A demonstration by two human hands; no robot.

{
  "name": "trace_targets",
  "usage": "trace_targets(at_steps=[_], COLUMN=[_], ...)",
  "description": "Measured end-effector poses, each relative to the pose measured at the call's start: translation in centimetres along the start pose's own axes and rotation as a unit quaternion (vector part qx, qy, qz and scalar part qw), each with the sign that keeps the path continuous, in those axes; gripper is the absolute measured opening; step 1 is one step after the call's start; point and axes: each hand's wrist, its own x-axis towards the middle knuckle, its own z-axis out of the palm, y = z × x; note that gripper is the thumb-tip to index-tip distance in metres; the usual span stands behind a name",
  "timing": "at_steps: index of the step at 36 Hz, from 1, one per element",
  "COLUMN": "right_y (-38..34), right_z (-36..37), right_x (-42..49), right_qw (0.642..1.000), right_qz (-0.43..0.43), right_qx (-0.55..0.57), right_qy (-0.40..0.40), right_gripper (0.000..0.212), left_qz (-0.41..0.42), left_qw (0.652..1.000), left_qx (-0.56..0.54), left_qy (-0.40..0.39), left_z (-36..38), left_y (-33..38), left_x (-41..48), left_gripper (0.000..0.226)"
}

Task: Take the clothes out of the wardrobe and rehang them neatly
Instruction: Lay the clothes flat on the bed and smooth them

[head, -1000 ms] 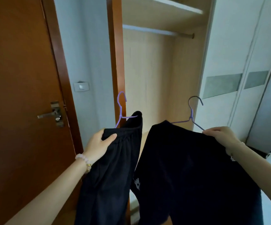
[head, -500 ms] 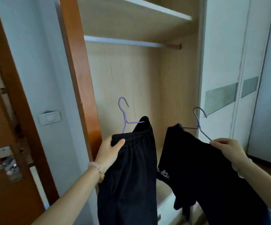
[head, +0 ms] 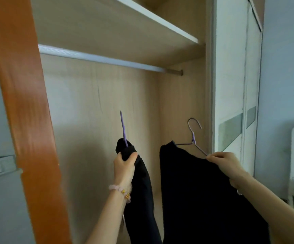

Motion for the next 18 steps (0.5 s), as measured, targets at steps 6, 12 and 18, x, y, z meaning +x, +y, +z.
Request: trace_targets(at_steps=[6,12,18], right_y=[-2.3,-4.8,-7.7], right_z=[3.6,7.4,10.3], right_x=[4.9,10.3,15.7], right_qw=[0.998,0.986,0.969], right_qz=[-0.046,-0.129,-0.166], right_qx=[-0.01,-0.032,-0.02], right_qy=[-0.04,-0.097,-0.184], right_gripper=[0.015,0.018,0.012], left_qz=[0.002,0.0,0.035], left_qw=[0.999,0.997,0.991], left_qx=[-0.031,-0.025,-0.02], left_qy=[0.036,0.079,0.129], left_z=[1.9,2.5,3.1], left_y=[-0.2,0.1,3.1], left_x=[3.1,6.0,8.1], left_gripper=[0.018,0.011,0.011])
